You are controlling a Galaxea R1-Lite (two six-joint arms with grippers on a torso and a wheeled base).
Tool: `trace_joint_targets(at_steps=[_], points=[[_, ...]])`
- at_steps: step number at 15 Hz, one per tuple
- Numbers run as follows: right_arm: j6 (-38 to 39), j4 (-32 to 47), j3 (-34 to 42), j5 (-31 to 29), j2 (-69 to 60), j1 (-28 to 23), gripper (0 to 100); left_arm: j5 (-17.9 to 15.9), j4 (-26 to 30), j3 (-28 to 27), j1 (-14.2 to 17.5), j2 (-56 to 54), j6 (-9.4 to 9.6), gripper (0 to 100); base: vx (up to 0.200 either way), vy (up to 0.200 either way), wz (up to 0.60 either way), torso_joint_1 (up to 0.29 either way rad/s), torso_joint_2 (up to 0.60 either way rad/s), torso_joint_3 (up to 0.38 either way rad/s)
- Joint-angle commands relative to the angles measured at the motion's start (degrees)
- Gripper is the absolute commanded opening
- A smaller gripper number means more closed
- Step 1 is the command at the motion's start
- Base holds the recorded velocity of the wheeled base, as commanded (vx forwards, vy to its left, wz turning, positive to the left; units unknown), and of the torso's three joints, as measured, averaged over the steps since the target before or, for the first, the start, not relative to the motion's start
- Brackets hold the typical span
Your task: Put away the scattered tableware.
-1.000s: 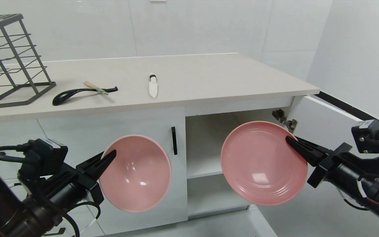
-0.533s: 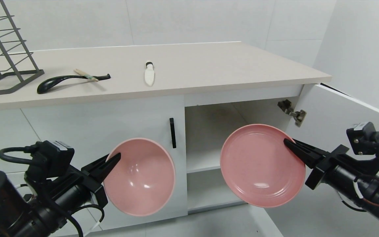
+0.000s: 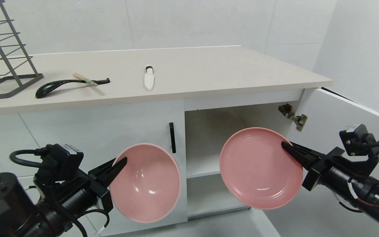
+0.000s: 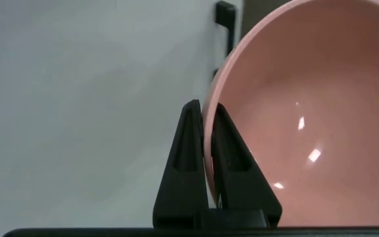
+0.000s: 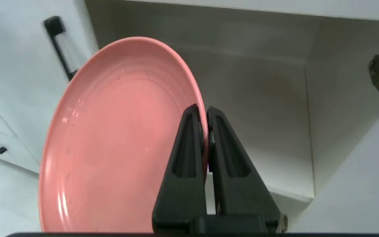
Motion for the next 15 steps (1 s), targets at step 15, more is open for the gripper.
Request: trace_joint_targets(at_steps=[15], points=[[0.01,-0.01,1.67,-0.10,3.68,0.68,0,0.06,2.04,0.00,-0.16,-0.44,0.53,0,0.000,-0.040,0.00,0.000,0.00,0.001]])
